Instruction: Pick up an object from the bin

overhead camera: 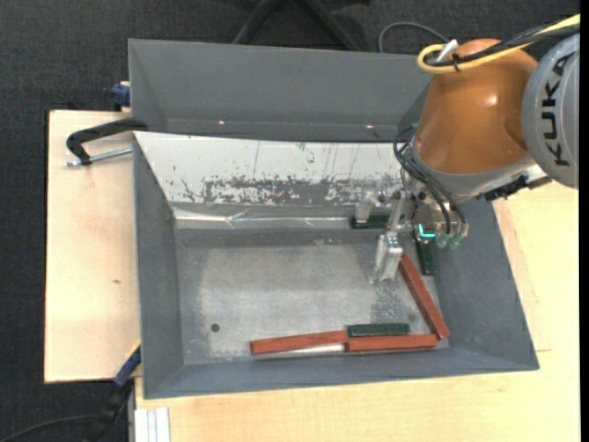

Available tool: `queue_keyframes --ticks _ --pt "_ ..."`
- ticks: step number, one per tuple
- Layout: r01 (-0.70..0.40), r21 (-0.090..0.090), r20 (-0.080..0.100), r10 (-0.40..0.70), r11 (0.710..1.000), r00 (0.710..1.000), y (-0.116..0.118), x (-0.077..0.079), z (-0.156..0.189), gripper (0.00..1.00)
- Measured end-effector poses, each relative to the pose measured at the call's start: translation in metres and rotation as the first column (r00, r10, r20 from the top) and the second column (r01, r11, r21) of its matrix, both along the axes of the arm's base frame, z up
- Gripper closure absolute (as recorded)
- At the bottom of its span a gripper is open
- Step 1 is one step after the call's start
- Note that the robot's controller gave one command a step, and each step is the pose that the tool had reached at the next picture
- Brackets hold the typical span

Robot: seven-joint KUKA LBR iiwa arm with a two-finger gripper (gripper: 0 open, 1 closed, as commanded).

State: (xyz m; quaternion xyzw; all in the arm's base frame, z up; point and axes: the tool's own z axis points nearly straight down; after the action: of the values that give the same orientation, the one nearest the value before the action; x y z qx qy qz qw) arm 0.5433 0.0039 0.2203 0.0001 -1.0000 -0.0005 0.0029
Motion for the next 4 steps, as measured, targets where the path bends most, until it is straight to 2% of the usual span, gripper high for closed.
queue_keyframes --ticks 1,2,3,4 --pt "0.065 0.0 0.002 -0.065 0.998 0.998 -0.041 0.042 -0.124 0.0" --pt "0.201 -0.003 0.011 -0.201 0.98 0.98 -0.117 0.018 -0.089 0.0" --pt "0.216 0.0 0.005 -0.216 0.976 0.976 -0.152 0.007 -0.152 0.0" --pt "0.214 0.005 0.018 -0.214 0.977 0.977 -0.148 0.012 -0.145 1.0"
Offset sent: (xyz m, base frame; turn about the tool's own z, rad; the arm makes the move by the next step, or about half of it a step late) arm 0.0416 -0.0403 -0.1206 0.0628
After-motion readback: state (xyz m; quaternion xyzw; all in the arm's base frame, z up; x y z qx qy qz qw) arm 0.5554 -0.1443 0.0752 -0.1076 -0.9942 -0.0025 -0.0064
